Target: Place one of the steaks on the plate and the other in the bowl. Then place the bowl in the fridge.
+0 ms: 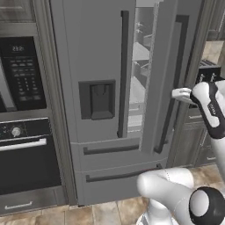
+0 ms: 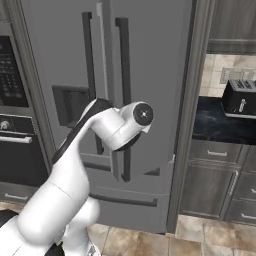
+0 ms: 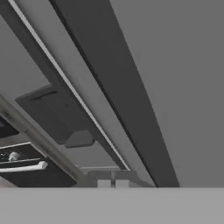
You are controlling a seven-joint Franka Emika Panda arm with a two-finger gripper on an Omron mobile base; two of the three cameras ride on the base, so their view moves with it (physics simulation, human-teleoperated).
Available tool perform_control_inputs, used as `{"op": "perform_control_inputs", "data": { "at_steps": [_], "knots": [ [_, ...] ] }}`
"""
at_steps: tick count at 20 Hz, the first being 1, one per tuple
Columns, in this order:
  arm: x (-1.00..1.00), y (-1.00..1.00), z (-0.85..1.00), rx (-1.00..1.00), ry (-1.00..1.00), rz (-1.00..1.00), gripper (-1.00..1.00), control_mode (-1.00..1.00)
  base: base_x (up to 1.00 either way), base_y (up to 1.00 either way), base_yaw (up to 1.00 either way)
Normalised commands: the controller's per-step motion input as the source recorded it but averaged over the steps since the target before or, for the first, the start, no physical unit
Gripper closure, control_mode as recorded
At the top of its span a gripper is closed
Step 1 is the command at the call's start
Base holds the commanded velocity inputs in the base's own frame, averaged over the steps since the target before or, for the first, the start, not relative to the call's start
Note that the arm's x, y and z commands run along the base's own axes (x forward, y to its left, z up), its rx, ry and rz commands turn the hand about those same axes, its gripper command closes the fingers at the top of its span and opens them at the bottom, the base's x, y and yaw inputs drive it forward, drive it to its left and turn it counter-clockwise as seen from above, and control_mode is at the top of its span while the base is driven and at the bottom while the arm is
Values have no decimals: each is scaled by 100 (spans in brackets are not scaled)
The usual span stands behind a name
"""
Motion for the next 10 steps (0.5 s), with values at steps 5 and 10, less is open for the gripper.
{"op": "perform_control_inputs", "data": {
  "at_steps": [5, 10],
  "knots": [
    [-93, -60, 8, 5, 12, 6, 100, -100, 0, 0, 0],
    [-33, 32, 7, -12, 13, 1, 100, -100, 0, 0, 0]
  ]
}}
